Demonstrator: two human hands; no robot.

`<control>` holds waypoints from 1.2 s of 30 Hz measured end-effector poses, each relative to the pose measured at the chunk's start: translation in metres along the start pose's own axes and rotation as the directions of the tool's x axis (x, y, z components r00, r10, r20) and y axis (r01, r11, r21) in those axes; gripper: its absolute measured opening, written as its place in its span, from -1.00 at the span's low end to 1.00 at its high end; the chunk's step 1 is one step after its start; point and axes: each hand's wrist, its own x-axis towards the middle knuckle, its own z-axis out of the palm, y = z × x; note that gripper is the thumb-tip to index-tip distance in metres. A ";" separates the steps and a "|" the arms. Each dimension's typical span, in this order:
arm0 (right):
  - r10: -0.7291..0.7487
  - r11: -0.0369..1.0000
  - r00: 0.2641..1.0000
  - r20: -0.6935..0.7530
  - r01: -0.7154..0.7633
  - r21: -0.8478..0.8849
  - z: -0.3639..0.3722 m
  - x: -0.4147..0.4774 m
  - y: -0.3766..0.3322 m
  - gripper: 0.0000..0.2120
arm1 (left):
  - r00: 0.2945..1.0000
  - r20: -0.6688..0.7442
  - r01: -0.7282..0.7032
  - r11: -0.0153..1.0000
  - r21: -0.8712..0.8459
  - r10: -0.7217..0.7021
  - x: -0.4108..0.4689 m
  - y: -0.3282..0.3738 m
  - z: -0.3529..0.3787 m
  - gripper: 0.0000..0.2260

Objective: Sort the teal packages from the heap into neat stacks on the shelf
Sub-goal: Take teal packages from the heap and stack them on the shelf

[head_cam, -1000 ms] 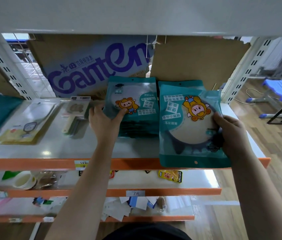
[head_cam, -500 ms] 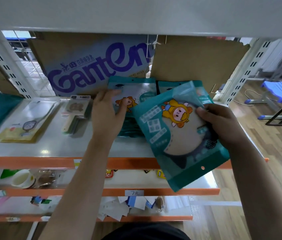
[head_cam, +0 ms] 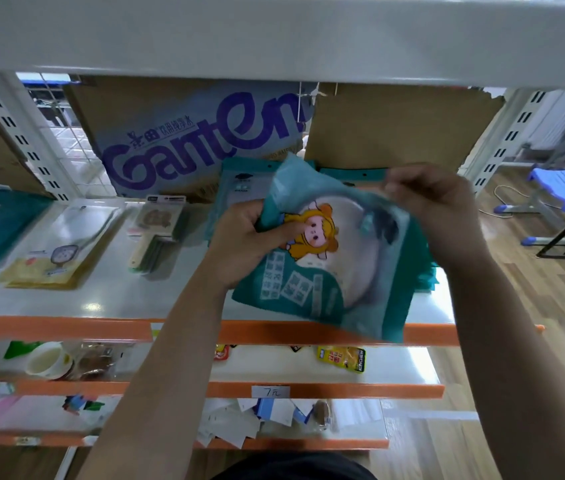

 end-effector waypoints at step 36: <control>0.587 0.809 0.798 -0.134 -0.584 0.067 -0.078 0.031 0.058 -0.81 | 0.938 -0.040 -0.151 0.508 0.848 0.345 -0.048 -0.119 0.050 -0.83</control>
